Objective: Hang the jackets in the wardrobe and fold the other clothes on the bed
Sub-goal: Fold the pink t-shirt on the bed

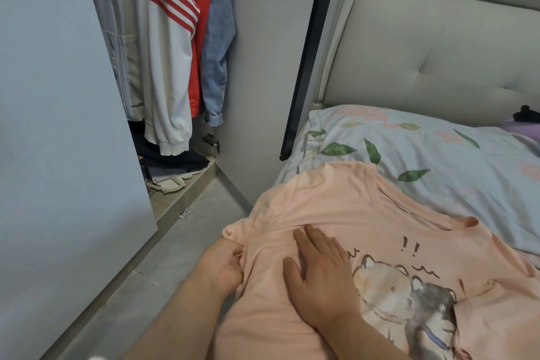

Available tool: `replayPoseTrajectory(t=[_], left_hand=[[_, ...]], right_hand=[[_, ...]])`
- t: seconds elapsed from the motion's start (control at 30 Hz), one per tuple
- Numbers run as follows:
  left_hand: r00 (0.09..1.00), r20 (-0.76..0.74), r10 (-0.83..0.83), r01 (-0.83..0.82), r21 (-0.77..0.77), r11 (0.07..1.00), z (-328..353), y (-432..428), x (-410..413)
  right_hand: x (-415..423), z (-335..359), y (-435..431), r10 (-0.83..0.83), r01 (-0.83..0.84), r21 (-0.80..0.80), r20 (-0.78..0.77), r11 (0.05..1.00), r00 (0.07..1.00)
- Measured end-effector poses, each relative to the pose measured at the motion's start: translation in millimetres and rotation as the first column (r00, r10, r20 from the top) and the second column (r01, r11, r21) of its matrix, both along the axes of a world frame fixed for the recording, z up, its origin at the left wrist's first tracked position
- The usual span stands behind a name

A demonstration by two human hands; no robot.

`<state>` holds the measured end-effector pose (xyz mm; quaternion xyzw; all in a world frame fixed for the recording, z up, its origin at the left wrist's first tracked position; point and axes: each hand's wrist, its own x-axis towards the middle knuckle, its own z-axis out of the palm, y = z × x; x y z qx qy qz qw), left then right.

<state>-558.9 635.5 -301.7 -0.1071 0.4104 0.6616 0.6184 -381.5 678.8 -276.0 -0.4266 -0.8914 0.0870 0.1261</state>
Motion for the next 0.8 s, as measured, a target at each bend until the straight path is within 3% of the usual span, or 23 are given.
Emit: replayPoseTrajectory(t=[0.13,0.33,0.6,0.73,0.8], left_hand=[[0.981,0.014,0.194,-0.194,0.117,0.974,6,-1,-2],[1.000,0.017,-0.007,0.005,0.143,0.990,21,-5,3],[0.991,-0.055,0.122,-0.117,0.082,0.990,24,0,4],[0.967,-0.127,0.221,-0.211,0.091,0.973,38,6,-3],[0.960,-0.180,0.215,-0.195,0.121,0.973,52,10,-2]], right_hand=[[0,2,0,-0.006,0.005,-0.015,-0.022,1.000,1.000],[0,0,0,-0.009,0.009,-0.011,-0.012,1.000,1.000],[1,0,1,-0.014,0.011,-0.043,-0.069,0.999,0.998],[4,11,2,-0.012,-0.022,-0.144,-0.228,0.989,0.974],[7,20,7,-0.019,-0.060,-0.318,-0.240,0.946,0.971]])
